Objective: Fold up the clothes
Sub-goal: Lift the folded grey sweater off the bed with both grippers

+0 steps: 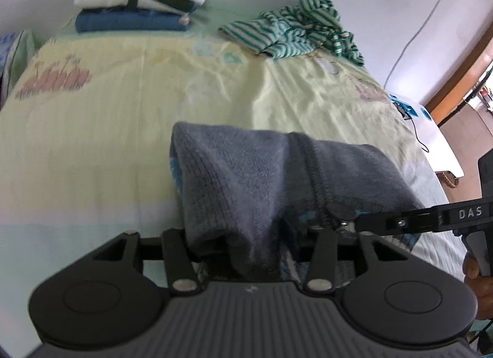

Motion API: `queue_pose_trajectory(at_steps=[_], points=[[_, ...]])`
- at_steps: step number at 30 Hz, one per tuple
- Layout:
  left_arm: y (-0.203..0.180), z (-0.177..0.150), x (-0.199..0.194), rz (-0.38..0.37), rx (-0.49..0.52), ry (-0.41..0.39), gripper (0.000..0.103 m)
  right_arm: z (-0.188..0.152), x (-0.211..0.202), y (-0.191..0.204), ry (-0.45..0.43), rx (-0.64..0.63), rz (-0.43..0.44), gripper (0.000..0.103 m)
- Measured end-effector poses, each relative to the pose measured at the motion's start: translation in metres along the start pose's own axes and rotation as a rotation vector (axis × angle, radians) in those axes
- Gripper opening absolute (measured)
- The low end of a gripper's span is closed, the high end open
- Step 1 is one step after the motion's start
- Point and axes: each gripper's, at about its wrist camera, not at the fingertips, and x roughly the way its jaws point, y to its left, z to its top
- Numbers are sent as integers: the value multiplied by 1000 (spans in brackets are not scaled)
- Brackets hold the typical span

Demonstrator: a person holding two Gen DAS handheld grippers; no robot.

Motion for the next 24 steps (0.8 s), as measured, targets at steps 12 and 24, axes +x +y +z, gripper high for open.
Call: queue_pose_trajectory(at_steps=[12,24], points=[[40,12,16,-114,-166,16,82,17,-2,-25,10,102,40,69],[36,19,32,-133,-122,19,69,27,10,-35,38,124,99,57]])
